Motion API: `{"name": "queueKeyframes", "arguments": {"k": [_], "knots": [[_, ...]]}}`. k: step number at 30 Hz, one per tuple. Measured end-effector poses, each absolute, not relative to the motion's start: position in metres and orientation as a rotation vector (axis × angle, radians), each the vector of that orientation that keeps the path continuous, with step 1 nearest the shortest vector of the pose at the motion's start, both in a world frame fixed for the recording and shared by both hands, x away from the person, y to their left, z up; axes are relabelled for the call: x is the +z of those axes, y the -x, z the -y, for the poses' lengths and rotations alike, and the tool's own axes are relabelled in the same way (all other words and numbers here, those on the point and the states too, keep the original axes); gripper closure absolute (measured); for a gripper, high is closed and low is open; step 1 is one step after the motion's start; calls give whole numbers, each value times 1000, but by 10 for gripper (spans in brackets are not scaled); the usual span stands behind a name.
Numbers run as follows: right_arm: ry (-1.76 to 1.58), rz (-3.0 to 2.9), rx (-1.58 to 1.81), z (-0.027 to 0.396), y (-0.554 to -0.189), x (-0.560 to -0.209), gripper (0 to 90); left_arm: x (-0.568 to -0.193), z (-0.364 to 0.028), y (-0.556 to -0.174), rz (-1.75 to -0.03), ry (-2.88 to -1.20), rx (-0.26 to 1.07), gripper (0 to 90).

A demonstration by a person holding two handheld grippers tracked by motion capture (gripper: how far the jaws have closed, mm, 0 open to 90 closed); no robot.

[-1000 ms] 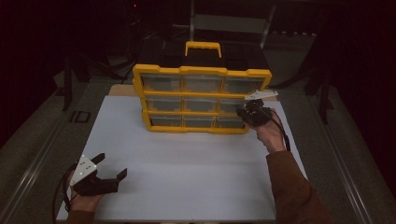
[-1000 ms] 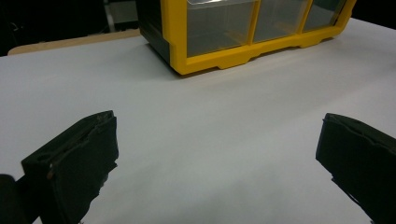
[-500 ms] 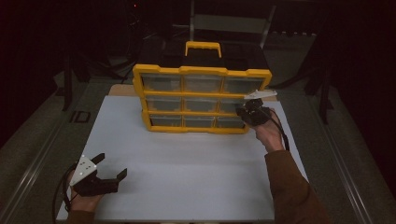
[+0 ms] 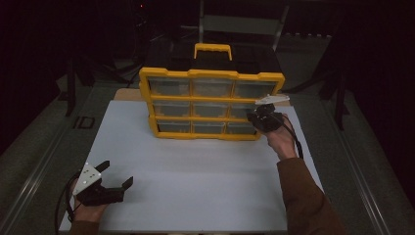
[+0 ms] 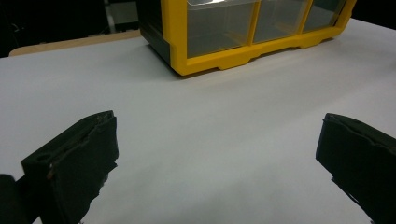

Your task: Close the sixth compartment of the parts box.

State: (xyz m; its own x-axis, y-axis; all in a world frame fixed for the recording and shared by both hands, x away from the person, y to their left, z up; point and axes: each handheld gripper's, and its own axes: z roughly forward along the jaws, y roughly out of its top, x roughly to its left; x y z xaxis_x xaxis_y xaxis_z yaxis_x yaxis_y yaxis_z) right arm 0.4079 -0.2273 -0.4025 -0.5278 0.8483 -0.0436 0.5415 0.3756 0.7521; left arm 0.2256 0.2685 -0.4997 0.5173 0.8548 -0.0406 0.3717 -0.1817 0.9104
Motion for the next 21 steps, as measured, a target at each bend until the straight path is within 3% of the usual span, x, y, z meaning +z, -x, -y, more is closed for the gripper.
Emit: {"name": "queueKeyframes", "arguments": {"k": [12,21], "knots": [[-1137,-2251,966,217,-399,-401,896,-499,-268,-225,-1026,-1770,614,0],[-1110,-2274,972,215,-388,-399,816,-499,-268,-225,-1026,-1770,614,0]]}}
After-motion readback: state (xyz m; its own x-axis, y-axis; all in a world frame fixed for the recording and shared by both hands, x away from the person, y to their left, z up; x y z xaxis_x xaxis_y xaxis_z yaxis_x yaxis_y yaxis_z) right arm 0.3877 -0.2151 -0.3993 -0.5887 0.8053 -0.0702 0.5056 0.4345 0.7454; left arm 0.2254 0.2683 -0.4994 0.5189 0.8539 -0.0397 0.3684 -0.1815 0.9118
